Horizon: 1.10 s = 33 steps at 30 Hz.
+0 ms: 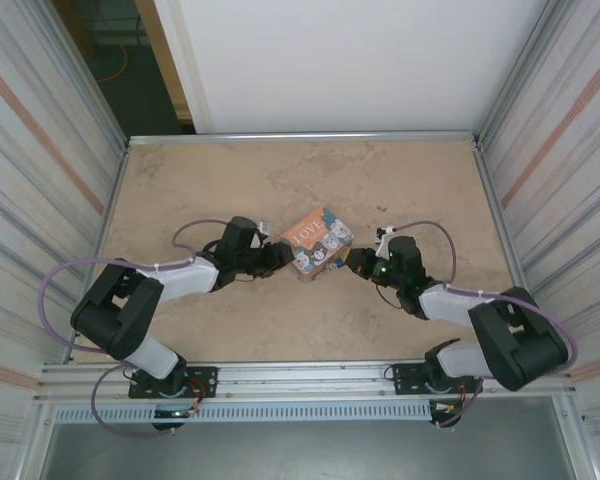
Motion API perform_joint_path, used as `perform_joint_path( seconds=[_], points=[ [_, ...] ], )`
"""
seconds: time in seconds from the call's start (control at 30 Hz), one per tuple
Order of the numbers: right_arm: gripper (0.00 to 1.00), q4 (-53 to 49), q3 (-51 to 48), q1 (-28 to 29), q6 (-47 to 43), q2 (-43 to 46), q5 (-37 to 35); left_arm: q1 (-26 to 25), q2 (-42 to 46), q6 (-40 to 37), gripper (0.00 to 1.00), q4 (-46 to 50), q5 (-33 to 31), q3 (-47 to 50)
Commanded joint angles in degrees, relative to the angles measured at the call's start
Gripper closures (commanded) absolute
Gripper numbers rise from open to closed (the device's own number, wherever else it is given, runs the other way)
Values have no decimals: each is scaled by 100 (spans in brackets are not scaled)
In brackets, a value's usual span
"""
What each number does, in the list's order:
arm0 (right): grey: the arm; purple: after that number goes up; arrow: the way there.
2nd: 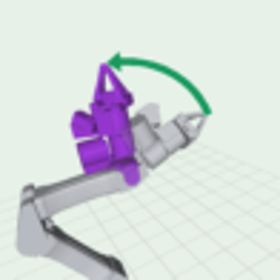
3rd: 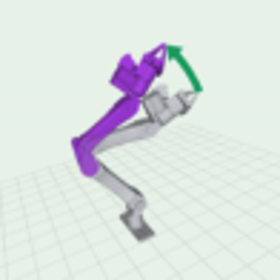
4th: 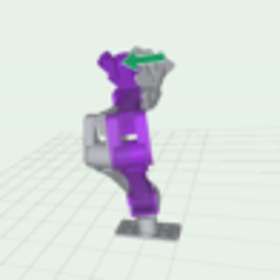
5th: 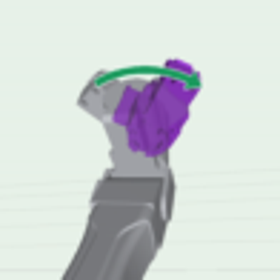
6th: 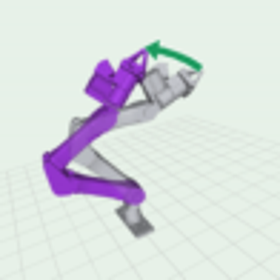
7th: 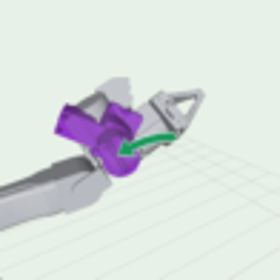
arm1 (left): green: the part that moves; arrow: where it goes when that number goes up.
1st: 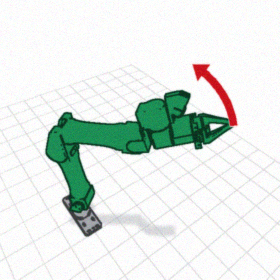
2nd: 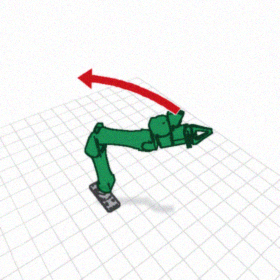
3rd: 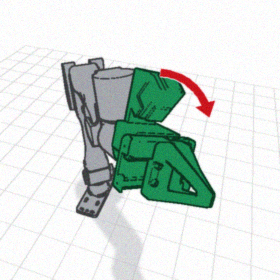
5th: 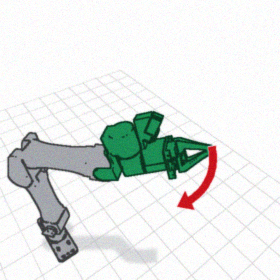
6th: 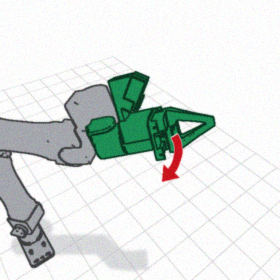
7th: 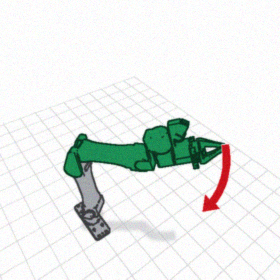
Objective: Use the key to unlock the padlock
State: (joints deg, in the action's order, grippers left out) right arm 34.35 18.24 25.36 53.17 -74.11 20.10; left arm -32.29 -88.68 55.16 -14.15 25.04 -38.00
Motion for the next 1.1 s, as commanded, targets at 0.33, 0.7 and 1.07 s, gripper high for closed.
perform_joint_path(
  seconds=[0.33,0.7,1.07],
  points=[
    [100,-3077,486,145,-1272,1716,-357,760,-683,-942,63,1697,111,-770],
    [100,-4669,762,612,-1643,2561,-381,1171,-1013,-1393,51,2096,360,-1777],
    [100,-5215,1104,1193,-1695,2515,-376,1297,109,-1850,32,2674,213,-1876]
  ],
)
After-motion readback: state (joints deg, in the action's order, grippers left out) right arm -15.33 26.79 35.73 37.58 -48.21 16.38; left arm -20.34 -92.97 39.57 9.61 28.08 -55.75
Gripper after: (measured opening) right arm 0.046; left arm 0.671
